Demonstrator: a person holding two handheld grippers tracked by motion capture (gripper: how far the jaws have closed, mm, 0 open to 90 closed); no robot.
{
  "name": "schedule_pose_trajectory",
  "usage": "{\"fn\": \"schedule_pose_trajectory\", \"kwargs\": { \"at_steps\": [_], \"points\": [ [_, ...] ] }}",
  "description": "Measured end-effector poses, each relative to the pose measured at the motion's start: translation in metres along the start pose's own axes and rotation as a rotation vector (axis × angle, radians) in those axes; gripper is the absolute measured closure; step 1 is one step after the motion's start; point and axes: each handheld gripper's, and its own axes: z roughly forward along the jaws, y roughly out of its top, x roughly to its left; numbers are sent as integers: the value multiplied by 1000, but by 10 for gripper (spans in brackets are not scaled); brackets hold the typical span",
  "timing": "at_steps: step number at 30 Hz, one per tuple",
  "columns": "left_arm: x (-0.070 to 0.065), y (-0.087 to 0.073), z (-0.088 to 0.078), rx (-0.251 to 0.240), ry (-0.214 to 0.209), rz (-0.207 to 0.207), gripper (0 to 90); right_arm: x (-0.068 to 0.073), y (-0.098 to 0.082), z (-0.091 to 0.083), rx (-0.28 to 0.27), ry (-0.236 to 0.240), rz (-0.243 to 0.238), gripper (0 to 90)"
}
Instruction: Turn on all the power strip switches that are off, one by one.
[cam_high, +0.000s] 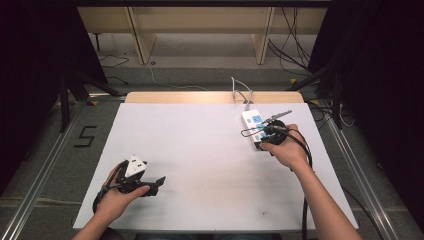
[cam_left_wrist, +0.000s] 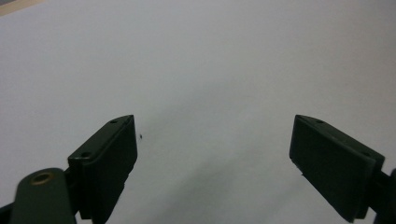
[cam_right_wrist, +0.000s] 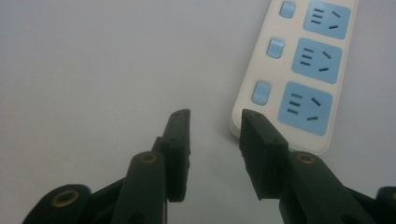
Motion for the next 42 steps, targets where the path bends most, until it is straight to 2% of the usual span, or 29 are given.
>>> {"fn": "schedule_pose_trajectory", "kwargs": {
  "at_steps": [5,8,10,15,20,27,35,42],
  "points": [
    [0,0,0,0,1,1,149,5,-12,-4,-28,3,-10,606],
    [0,0,0,0,1,-1,149,8,-18,-6,-44,21,-2,590],
    [0,0,0,1,2,-2,149,10,-21,-8,-52,13,-6,578],
    [0,0,0,1,3,0,149,12,-30,-11,-98,11,-29,539],
    [0,0,0,-2,3,-2,149,13,-40,-13,-136,22,-27,505],
    [1,0,0,1,6,-4,149,19,-62,-16,-205,37,-13,467],
    [1,-1,1,3,8,-5,149,29,-92,-16,-273,64,-27,424],
    [3,-1,0,6,12,-8,149,38,-109,-16,-312,84,-50,407]
  ]
}}
